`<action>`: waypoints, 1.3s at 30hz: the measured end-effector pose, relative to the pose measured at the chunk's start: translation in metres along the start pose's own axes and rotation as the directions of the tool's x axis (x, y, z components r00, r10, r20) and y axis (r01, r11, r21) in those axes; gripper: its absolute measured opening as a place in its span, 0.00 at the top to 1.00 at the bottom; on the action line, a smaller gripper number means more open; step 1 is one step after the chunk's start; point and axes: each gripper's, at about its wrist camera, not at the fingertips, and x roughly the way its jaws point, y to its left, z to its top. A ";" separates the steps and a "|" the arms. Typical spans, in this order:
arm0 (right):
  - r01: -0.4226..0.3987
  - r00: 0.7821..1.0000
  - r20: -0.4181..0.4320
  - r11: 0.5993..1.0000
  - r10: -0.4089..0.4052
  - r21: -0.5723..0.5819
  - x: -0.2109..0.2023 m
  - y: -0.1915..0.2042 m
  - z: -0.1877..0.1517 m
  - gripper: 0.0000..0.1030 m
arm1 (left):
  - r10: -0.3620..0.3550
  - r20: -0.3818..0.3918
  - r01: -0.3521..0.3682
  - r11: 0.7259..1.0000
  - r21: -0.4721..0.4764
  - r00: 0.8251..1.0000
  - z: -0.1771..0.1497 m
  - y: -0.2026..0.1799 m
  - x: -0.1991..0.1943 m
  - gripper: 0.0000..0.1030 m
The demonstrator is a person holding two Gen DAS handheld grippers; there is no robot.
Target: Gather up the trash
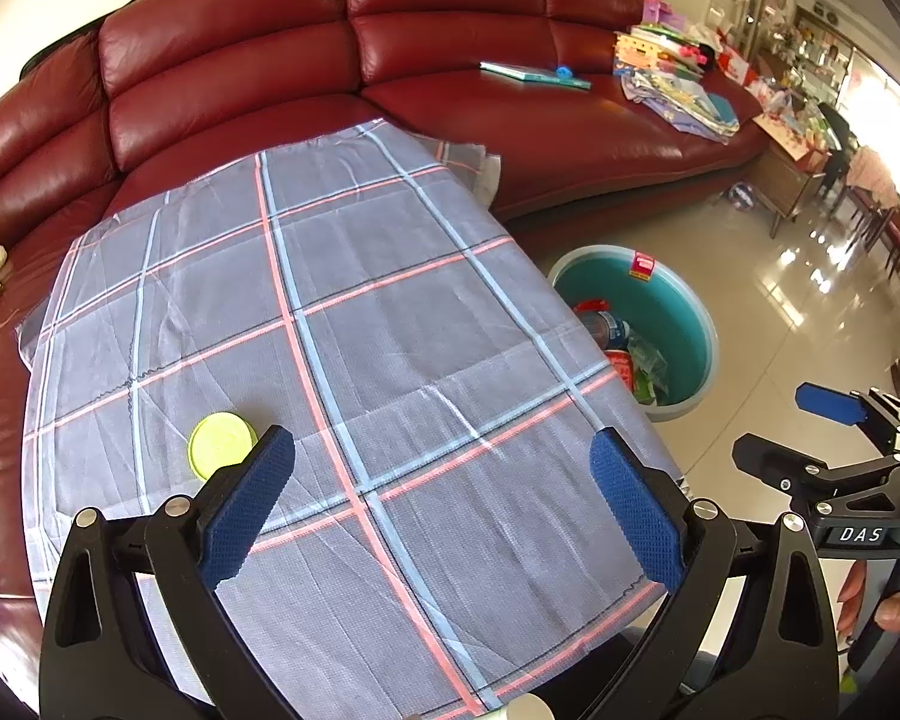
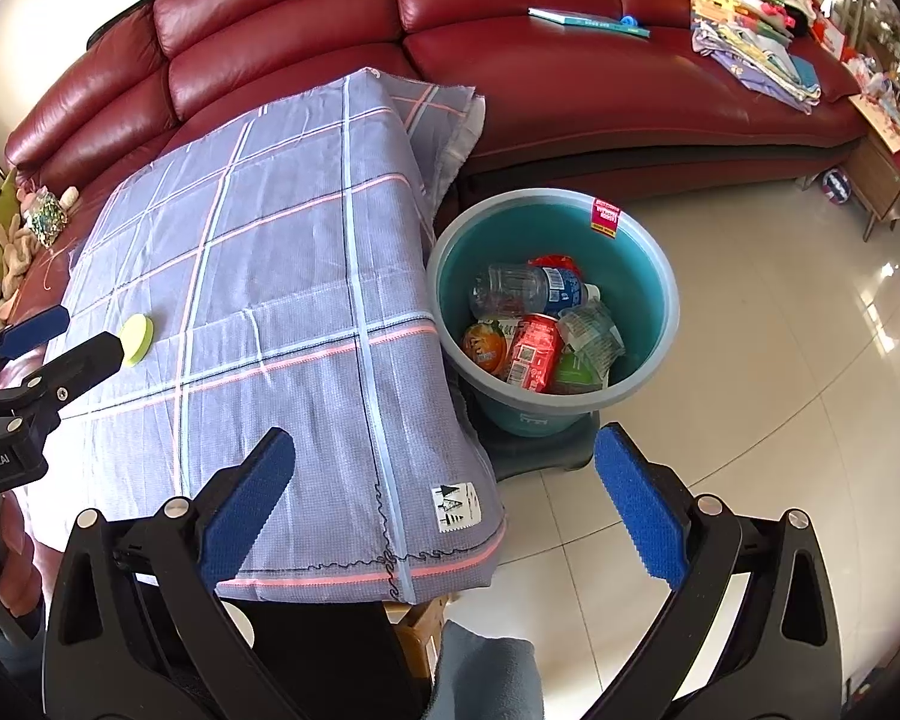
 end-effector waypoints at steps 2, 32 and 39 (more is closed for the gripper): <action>0.001 1.000 0.001 1.000 -0.001 -0.002 0.000 0.000 0.001 0.07 | 0.001 0.002 -0.001 1.000 0.000 1.000 0.000 0.000 0.000 0.04; 0.010 1.000 -0.006 1.000 -0.010 -0.007 0.001 0.003 0.009 0.07 | 0.004 0.002 -0.004 1.000 -0.008 1.000 0.000 0.001 0.005 0.04; 0.012 1.000 -0.009 1.000 -0.012 -0.006 0.001 0.001 0.009 0.07 | 0.019 0.002 -0.019 1.000 -0.005 1.000 -0.001 0.002 0.005 0.04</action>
